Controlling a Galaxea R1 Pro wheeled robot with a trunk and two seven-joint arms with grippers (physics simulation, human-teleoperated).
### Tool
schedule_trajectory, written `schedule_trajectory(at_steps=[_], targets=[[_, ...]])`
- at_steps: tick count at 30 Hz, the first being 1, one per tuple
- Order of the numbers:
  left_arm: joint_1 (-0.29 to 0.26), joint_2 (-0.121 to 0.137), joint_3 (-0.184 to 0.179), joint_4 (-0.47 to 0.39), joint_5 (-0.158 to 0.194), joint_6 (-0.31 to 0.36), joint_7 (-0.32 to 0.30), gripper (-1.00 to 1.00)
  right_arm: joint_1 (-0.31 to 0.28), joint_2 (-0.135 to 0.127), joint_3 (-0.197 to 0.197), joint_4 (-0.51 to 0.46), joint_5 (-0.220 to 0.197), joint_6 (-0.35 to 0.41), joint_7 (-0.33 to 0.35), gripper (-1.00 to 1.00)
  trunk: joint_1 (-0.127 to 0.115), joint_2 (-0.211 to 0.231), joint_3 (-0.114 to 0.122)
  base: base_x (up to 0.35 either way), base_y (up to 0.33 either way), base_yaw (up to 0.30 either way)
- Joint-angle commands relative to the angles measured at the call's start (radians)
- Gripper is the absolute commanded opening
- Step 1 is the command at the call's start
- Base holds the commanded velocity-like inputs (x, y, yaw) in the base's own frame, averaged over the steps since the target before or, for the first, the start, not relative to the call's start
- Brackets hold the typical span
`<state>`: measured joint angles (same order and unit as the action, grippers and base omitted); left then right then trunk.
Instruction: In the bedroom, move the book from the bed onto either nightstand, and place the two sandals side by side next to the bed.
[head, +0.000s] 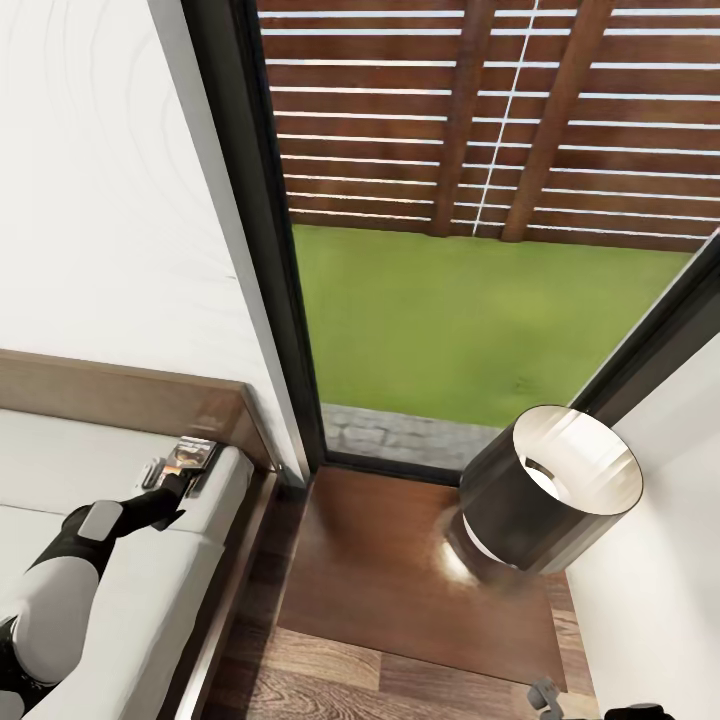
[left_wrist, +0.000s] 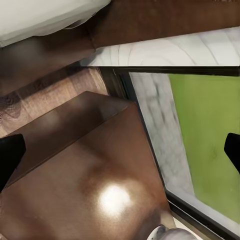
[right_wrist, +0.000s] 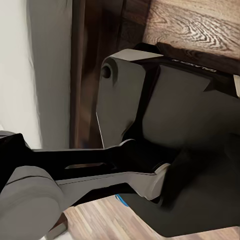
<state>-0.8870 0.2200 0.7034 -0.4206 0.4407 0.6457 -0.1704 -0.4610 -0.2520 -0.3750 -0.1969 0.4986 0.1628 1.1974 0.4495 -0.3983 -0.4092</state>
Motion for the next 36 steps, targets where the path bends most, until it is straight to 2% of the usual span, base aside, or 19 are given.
schedule_trajectory(at_steps=[1, 2, 3, 4, 8, 9, 10, 13, 17, 21, 25, 26, 29, 33, 35, 36], targets=[[-0.001, 0.003, 0.006, -0.003, -0.003, 0.007, -0.001, 1.00, 0.000, 0.001, -0.008, -0.001, 0.006, 0.011, 0.005, 1.00, 0.001, -0.002, -0.002, 0.000, 0.000, 0.000], [-0.001, 0.007, 0.006, -0.006, -0.004, 0.007, 0.001, 1.00, 0.000, 0.001, -0.008, -0.001, 0.006, 0.011, 0.005, 1.00, 0.001, -0.002, -0.002, 0.000, 0.000, 0.000], [-0.004, 0.050, 0.004, -0.059, -0.005, 0.017, 0.006, 1.00, 0.000, 0.001, -0.008, -0.001, 0.006, 0.011, 0.006, 1.00, 0.001, -0.002, -0.002, 0.000, 0.000, 0.000], [-0.006, 0.068, 0.003, -0.095, -0.005, 0.031, 0.008, 1.00, 0.000, 0.000, -0.008, -0.001, 0.006, 0.011, 0.006, 1.00, 0.001, -0.002, -0.002, 0.000, 0.000, 0.000], [-0.021, 0.120, 0.002, -0.197, -0.007, 0.148, 0.051, 1.00, 0.000, 0.000, -0.008, -0.001, 0.006, 0.011, 0.006, 1.00, 0.001, -0.002, -0.002, 0.000, 0.000, 0.000], [-0.038, 0.141, 0.002, -0.231, -0.006, 0.196, 0.076, 1.00, 0.000, 0.000, -0.008, -0.001, 0.006, 0.011, 0.006, 1.00, 0.001, -0.002, -0.002, 0.000, 0.000, 0.000], [-0.050, 0.150, 0.002, -0.246, -0.006, 0.217, 0.089, 1.00, 0.000, 0.000, -0.008, -0.001, 0.006, 0.011, 0.006, 1.00, 0.001, -0.002, -0.002, 0.000, 0.000, 0.000], [-0.146, 0.205, 0.001, -0.301, -0.006, 0.306, 0.159, 1.00, 0.000, 0.000, -0.008, -0.001, 0.006, 0.011, 0.006, 1.00, 0.001, -0.002, -0.002, 0.000, 0.000, 0.000], [-0.195, 0.245, -0.001, -0.311, -0.007, 0.326, 0.181, 1.00, 0.001, 0.000, -0.008, -0.001, 0.006, 0.011, 0.007, 1.00, 0.001, -0.002, -0.002, 0.000, 0.000, 0.000], [-0.207, 0.253, -0.027, -0.307, -0.007, 0.330, 0.184, 1.00, 0.001, 0.000, -0.008, -0.001, 0.006, 0.011, 0.007, 1.00, 0.001, -0.002, -0.002, 0.000, 0.000, 0.000], [-0.209, 0.249, -0.122, -0.256, -0.006, 0.324, 0.181, 1.00, 0.001, 0.001, -0.008, -0.001, 0.006, 0.010, 0.007, 1.00, 0.001, -0.002, -0.002, 0.000, 0.000, 0.000], [-0.209, 0.243, -0.156, -0.240, -0.007, 0.323, 0.181, 1.00, 0.001, 0.001, -0.008, -0.001, 0.006, 0.010, 0.007, 1.00, 0.001, -0.002, -0.002, 0.000, 0.000, 0.000], [-0.210, 0.228, -0.196, -0.230, -0.007, 0.322, 0.181, 1.00, 0.001, 0.001, -0.008, -0.001, 0.006, 0.010, 0.007, 1.00, 0.001, -0.002, -0.002, 0.000, 0.000, 0.000], [-0.210, 0.183, -0.295, -0.216, -0.007, 0.321, 0.181, 1.00, 0.001, 0.000, -0.008, -0.001, 0.006, 0.010, 0.007, 1.00, 0.001, -0.002, -0.002, 0.000, 0.000, 0.000], [-0.210, 0.171, -0.336, -0.207, -0.006, 0.320, 0.181, 1.00, 0.001, 0.001, -0.008, -0.001, 0.006, 0.010, 0.007, 1.00, 0.001, -0.002, -0.002, 0.000, 0.000, 0.000], [-0.210, 0.169, -0.345, -0.204, -0.006, 0.320, 0.181, 1.00, 0.001, 0.001, -0.008, -0.001, 0.006, 0.010, 0.007, 1.00, 0.001, -0.002, -0.002, 0.000, 0.000, 0.000]])
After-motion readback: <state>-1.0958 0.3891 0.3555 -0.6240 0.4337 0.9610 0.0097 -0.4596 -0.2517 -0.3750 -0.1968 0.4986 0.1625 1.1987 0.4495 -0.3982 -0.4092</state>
